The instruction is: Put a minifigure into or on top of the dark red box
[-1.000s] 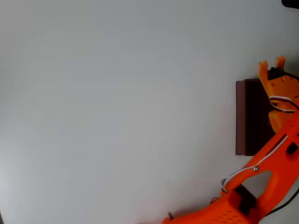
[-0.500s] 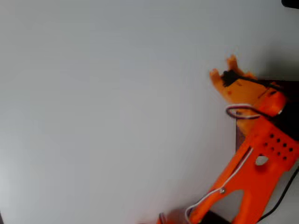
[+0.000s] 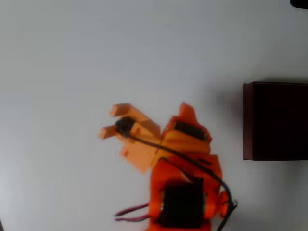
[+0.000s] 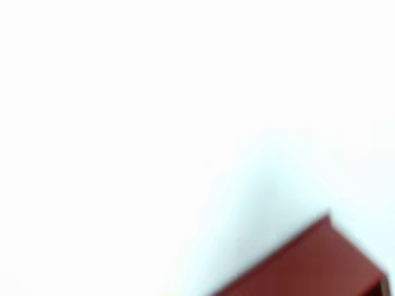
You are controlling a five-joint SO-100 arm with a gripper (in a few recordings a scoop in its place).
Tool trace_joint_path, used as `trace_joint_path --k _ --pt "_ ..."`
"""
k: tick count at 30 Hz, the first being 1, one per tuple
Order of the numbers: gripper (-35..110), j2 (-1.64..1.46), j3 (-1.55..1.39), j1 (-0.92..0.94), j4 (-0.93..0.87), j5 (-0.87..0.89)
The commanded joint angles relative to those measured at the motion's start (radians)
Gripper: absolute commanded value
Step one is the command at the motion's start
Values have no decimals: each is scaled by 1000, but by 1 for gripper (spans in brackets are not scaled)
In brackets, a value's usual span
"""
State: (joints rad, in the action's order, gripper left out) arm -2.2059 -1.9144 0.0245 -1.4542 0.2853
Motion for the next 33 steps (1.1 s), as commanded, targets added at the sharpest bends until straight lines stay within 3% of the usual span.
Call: trace_joint_path --k 1,12,20,25,33 --pt "21 -138 -81 -94 23 32" --pt "11 -440 -325 -288 77 -34" --pt "4 -991 -611 -354 75 -9" --pt "0 -928 -583 -382 35 -28" --pt "0 -1141 -706 -471 23 11"
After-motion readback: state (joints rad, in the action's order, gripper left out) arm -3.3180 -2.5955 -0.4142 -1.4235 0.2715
